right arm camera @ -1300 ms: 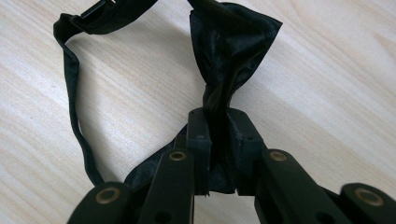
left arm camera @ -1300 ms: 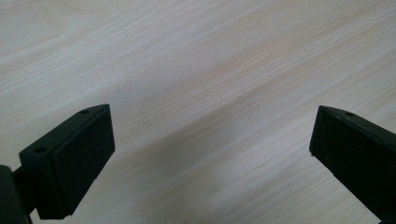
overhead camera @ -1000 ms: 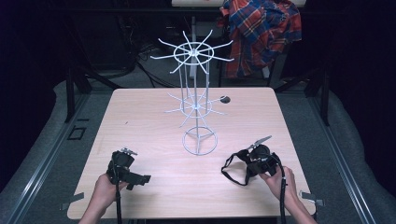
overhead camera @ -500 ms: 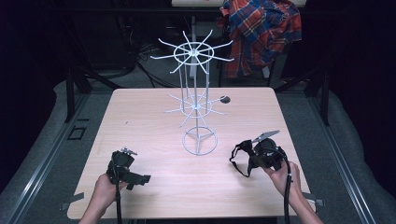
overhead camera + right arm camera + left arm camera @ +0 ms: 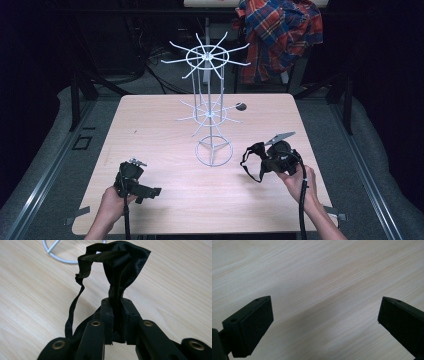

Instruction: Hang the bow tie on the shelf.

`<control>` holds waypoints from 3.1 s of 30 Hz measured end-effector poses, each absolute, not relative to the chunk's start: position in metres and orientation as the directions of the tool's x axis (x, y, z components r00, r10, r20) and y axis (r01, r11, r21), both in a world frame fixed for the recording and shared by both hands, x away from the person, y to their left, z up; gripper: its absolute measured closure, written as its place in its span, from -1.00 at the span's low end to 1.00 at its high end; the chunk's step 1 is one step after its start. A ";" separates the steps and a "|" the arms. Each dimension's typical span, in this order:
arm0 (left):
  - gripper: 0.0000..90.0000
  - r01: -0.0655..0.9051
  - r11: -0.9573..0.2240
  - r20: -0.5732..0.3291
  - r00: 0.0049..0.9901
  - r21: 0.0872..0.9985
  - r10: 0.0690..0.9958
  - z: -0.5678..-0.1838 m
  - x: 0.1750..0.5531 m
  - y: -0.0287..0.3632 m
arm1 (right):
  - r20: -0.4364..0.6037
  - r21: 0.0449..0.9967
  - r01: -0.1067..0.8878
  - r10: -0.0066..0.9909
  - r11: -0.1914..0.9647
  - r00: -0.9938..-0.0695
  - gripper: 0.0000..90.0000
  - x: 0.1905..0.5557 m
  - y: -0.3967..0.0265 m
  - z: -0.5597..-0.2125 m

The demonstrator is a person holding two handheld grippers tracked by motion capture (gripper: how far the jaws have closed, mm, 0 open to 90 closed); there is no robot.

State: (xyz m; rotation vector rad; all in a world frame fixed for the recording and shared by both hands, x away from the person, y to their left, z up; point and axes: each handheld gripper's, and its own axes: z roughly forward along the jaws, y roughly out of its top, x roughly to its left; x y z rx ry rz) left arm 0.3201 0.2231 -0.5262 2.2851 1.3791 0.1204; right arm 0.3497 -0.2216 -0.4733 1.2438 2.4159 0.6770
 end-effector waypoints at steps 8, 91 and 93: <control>-1.00 0.815 -0.390 -0.162 0.494 0.430 0.854 -0.526 0.320 0.223 | -0.081 0.567 0.644 0.813 0.513 -0.576 0.81 0.354 -0.210 -0.466; -1.00 0.814 -0.394 -0.166 0.499 0.427 0.851 -0.526 0.321 0.223 | -0.107 0.615 0.574 0.778 0.541 -0.619 0.80 0.406 -0.167 -0.415; -1.00 0.814 -0.393 -0.166 0.498 0.427 0.851 -0.526 0.321 0.223 | -0.099 0.617 0.577 0.780 0.535 -0.618 0.80 0.407 -0.168 -0.416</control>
